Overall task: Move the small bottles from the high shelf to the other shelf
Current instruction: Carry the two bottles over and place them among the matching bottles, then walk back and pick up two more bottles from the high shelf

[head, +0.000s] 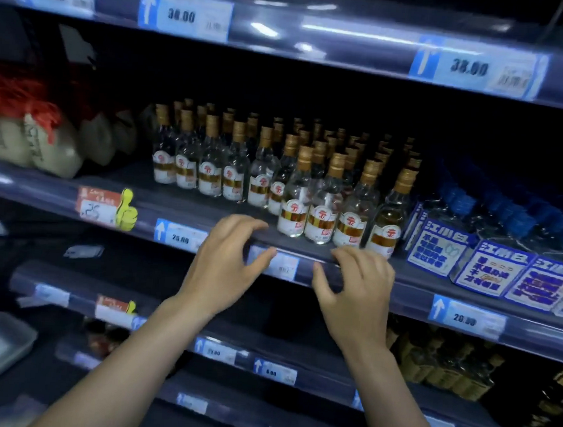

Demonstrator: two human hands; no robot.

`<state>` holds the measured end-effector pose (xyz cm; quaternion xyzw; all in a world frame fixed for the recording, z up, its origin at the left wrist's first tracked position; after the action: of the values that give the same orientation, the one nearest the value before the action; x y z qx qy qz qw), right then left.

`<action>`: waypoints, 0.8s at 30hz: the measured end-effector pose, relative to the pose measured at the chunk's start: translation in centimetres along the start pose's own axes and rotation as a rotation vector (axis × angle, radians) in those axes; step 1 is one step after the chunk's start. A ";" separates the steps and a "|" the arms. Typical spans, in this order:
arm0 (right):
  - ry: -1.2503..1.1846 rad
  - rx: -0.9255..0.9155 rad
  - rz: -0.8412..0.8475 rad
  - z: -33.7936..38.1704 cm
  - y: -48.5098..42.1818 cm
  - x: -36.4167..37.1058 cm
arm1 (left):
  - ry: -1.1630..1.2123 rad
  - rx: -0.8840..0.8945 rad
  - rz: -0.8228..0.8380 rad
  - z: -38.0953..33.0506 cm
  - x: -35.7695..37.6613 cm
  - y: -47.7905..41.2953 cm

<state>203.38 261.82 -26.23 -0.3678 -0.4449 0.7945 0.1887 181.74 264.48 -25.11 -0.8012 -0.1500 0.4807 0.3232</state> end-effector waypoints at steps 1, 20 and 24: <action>-0.042 -0.047 0.000 1.1 0.7 0.4 | -0.009 -0.003 -0.054 0.2 -0.8 1.4; -0.536 0.233 1.405 41.7 43.2 20.5 | -0.234 -1.042 0.584 22.8 -23.4 62.8; -0.517 0.084 1.704 55.8 53.7 20.8 | -0.243 -1.315 0.577 23.8 -33.4 77.7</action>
<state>149.21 214.55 -61.67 -0.3757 -0.0194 0.7388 -0.5591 139.17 197.02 -61.86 -0.7784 -0.2253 0.4431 -0.3836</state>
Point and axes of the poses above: each hand's wrist, its own y-axis away from the middle knuckle, its own x-axis out of the palm, z = x × y, the point moved 9 cm from there along -y, towards the middle knuckle, and after that the axes turned 14 degrees about -y, right-handed, at the moved point
